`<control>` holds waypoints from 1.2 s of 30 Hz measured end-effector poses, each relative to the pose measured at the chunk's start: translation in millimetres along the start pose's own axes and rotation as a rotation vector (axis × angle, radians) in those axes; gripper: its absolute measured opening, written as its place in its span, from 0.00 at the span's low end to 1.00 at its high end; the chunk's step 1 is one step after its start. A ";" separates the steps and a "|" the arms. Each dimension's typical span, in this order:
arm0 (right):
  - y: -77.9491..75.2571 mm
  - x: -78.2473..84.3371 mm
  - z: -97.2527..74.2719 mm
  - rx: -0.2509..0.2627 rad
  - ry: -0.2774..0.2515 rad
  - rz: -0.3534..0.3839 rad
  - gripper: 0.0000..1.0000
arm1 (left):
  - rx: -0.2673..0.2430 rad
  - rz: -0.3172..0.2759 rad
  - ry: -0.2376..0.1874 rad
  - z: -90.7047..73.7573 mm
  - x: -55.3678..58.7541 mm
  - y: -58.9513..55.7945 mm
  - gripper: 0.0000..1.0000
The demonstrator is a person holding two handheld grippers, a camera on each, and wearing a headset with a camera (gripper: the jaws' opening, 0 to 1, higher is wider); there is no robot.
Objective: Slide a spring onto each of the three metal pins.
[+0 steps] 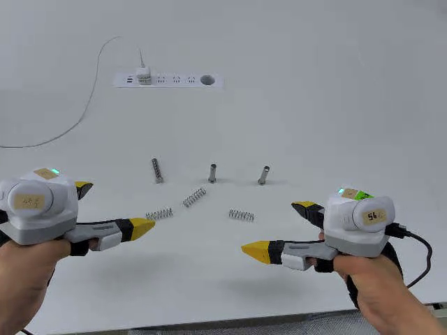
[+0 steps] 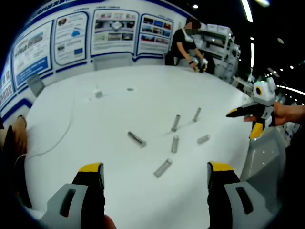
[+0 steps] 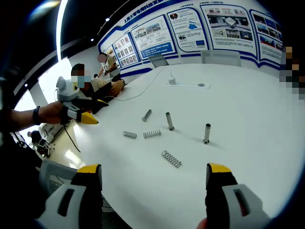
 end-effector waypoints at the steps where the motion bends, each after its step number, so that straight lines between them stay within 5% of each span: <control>1: 0.2 0.2 0.0 0.000 0.001 0.001 0.92 | 0.000 0.000 0.002 1.4 0.0 0.5 0.91; 36: -0.5 -0.6 -0.4 0.000 0.001 0.013 0.91 | 0.012 -0.038 0.025 54.4 -2.7 13.6 0.87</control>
Point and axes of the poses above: the centre of the closed fingertips' face, and the gripper's own axes: z roughly forward along the fingers, y roughly to its left, x roughly out of its underside, the point moved 2 cm from there along -z, roughly backward along the fingers, and after that the axes turned 14 degrees about -x, right-handed, at the moved point
